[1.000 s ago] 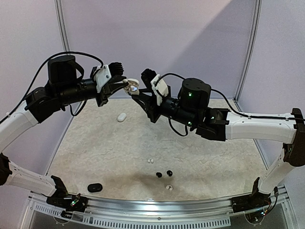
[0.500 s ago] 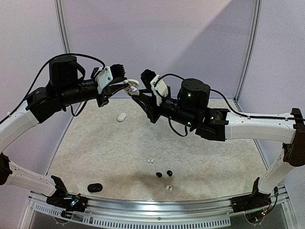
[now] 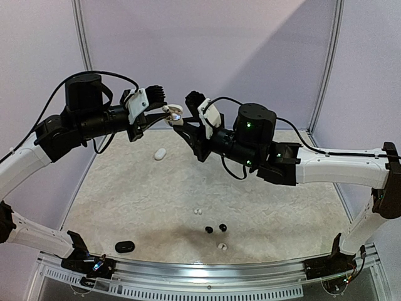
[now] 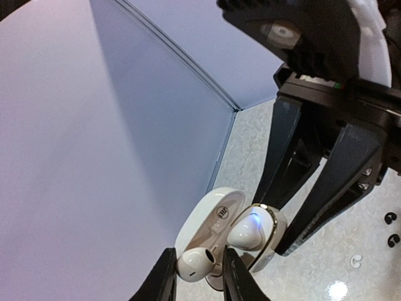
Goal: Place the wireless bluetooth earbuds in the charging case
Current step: Insert the left earbud into the left side groove of the charging case.
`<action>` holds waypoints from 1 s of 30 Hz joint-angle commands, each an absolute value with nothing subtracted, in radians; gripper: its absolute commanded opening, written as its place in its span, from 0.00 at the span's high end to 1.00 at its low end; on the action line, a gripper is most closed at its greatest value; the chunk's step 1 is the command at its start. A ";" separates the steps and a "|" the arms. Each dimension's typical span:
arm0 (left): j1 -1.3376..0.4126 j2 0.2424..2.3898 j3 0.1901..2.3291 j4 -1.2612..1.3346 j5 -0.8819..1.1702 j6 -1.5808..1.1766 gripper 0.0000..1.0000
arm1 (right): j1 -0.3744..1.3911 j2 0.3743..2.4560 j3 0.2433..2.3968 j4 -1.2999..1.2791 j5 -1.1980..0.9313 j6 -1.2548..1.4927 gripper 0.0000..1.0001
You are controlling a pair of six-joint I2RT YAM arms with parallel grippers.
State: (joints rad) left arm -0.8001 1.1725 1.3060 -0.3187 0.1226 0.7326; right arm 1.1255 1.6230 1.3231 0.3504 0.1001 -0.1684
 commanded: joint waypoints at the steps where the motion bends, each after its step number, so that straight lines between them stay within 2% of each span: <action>1: -0.819 1.179 1.287 -0.354 0.131 0.724 0.73 | 1.134 1.625 1.355 0.370 0.113 -0.159 1.00; 6: -0.819 1.185 1.294 -0.347 0.120 0.719 0.70 | 1.132 1.625 1.355 0.365 0.109 -0.154 1.00; 17: -0.819 1.181 1.300 -0.358 0.128 0.716 0.70 | 1.132 1.624 1.359 0.355 0.106 -0.143 1.00; 22: -0.819 1.188 1.308 -0.365 0.129 0.701 0.66 | 1.133 1.629 1.371 0.333 0.107 -0.133 1.00; 30: -0.819 1.187 1.308 -0.362 0.122 0.695 0.69 | 1.133 1.624 1.369 0.328 0.109 -0.125 1.00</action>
State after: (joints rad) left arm -0.8005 1.1744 1.3060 -0.3283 0.1223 0.7086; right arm 1.1255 1.6245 1.3361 0.3134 0.0998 -0.1390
